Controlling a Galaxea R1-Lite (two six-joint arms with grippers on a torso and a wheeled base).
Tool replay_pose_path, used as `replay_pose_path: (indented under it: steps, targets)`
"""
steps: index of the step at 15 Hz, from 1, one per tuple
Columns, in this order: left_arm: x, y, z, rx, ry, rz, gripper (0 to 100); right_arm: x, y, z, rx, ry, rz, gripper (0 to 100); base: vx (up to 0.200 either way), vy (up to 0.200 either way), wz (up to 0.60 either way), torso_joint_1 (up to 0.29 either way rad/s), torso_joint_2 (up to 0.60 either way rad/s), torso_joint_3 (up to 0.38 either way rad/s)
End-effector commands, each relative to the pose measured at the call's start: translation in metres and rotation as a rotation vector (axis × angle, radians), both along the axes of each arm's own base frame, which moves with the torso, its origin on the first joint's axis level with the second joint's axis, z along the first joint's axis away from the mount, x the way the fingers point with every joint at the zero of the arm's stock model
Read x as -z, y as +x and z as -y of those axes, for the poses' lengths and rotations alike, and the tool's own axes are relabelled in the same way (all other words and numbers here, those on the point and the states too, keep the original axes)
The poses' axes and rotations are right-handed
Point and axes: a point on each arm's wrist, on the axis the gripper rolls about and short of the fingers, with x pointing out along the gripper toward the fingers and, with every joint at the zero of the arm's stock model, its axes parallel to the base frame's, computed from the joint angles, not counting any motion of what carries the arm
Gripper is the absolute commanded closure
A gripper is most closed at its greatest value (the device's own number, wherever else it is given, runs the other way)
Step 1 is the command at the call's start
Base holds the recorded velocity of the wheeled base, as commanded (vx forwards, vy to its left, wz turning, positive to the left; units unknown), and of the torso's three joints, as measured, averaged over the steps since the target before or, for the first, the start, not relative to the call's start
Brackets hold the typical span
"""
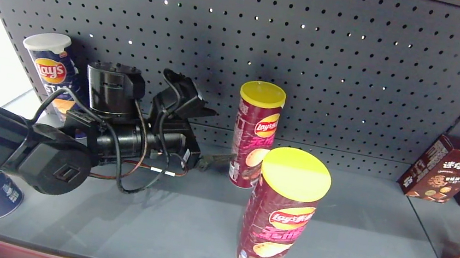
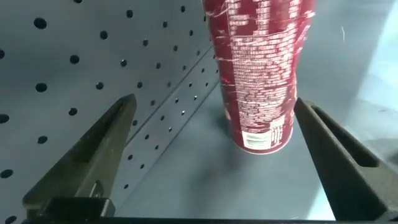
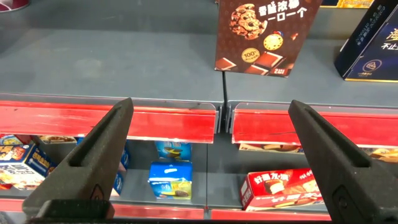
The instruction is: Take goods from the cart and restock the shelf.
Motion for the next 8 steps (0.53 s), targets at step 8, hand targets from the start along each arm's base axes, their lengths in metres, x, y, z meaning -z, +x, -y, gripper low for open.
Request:
replay_pose_path:
  steps: [8]
  targets:
    - [0.006,0.012,0.001,-0.075,-0.003,-0.022,0,0.000,0.000,0.000,0.000,-0.001,0.000,0,0.000,0.000,0.00,0.000,0.00,0.000]
